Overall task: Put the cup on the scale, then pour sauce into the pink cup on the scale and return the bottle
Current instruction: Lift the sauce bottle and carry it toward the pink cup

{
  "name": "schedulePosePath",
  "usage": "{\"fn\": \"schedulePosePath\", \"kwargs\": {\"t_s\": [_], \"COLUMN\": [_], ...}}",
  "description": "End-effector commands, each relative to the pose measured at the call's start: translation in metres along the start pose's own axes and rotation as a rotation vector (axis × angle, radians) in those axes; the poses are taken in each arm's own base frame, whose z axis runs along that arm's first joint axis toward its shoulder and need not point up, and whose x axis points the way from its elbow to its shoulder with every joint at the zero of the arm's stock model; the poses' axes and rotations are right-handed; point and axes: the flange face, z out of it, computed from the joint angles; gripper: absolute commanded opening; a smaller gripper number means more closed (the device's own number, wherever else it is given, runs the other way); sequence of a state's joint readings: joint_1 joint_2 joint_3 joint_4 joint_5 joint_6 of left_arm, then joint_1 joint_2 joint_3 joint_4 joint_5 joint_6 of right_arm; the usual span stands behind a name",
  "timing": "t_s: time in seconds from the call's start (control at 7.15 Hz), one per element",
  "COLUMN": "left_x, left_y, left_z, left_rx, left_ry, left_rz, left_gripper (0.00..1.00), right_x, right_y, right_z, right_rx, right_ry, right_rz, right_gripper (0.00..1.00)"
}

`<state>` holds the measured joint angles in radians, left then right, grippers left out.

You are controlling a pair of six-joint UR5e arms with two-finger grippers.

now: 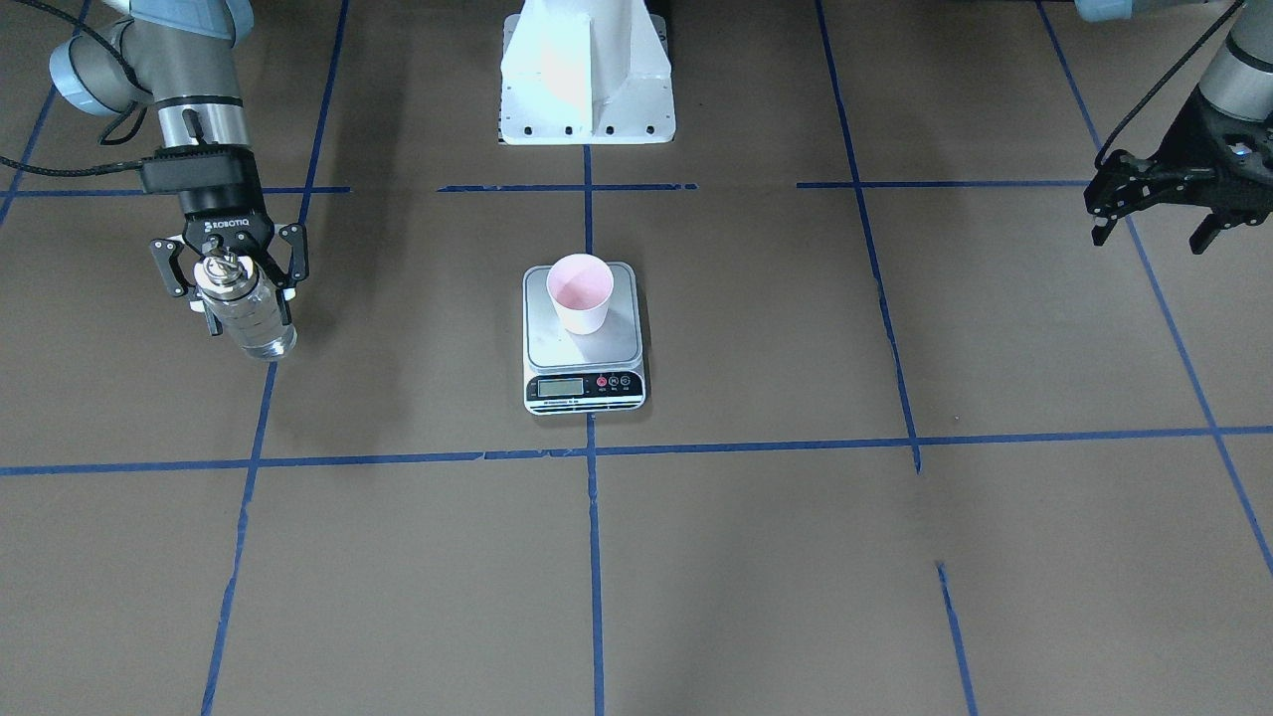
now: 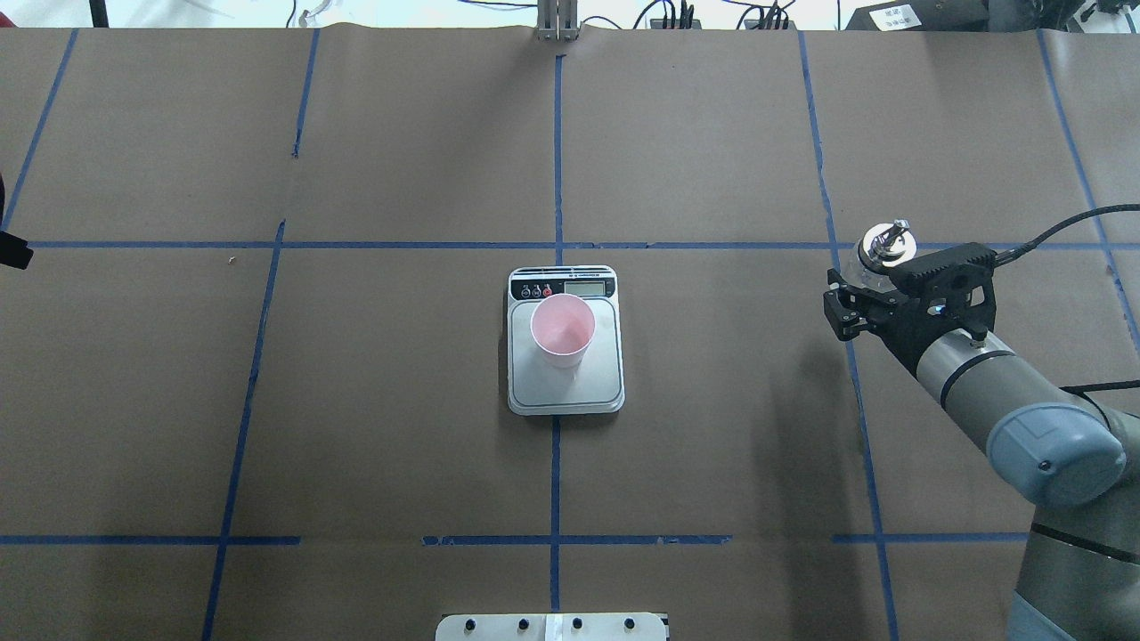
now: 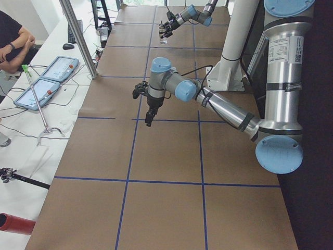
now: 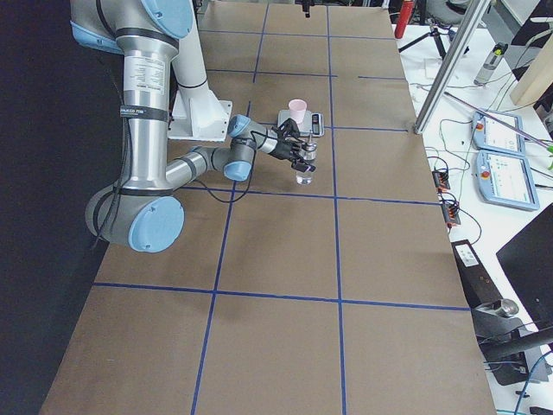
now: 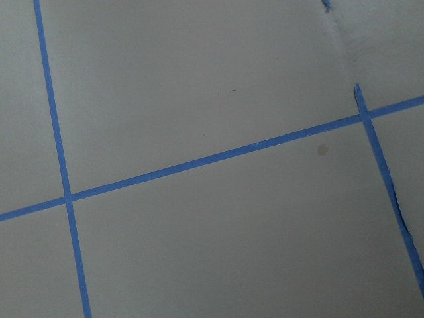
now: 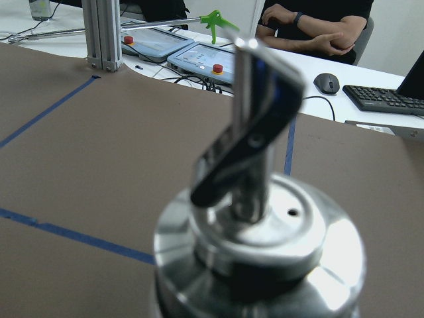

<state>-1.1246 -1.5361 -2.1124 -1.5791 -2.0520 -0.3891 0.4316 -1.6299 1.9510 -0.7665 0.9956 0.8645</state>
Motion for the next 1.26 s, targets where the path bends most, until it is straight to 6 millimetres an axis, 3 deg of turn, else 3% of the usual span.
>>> {"fn": "schedulePosePath", "kwargs": {"t_s": [0.0, 0.14, 0.28, 0.42, 0.56, 0.84, 0.98, 1.12], "left_x": [-0.012, -0.045, -0.103, -0.158, -0.177, -0.211, -0.224, -0.226], "left_y": [0.004, 0.010, 0.015, 0.021, 0.028, 0.037, 0.044, 0.043], "left_z": [-0.003, -0.012, -0.014, 0.004, 0.017, 0.021, 0.036, 0.039], "left_rx": [0.001, 0.004, -0.009, -0.039, -0.069, -0.080, -0.111, -0.115], "left_ry": [-0.004, -0.005, 0.007, -0.001, -0.005, -0.020, -0.017, -0.014], "left_rz": [0.039, 0.145, 0.210, 0.235, 0.218, 0.153, 0.128, 0.120], "left_gripper": [1.00, 1.00, 1.00, 1.00, 1.00, 1.00, 1.00, 1.00], "right_x": [-0.031, -0.032, -0.045, -0.053, -0.064, -0.082, -0.098, -0.120], "right_y": [-0.035, -0.037, -0.051, -0.059, -0.069, -0.090, -0.093, -0.079], "right_z": [0.000, -0.001, 0.000, 0.003, 0.005, 0.005, 0.004, -0.001], "right_rx": [0.052, 0.058, 0.073, 0.090, 0.100, 0.131, 0.139, 0.142], "right_ry": [-0.004, -0.005, -0.011, 0.030, 0.058, 0.129, 0.174, 0.238], "right_rz": [-0.060, -0.066, -0.145, -0.250, -0.269, -0.379, -0.448, -0.520], "right_gripper": [0.00, 0.00, 0.00, 0.00, 0.00, 0.00, 0.00, 0.00]}}
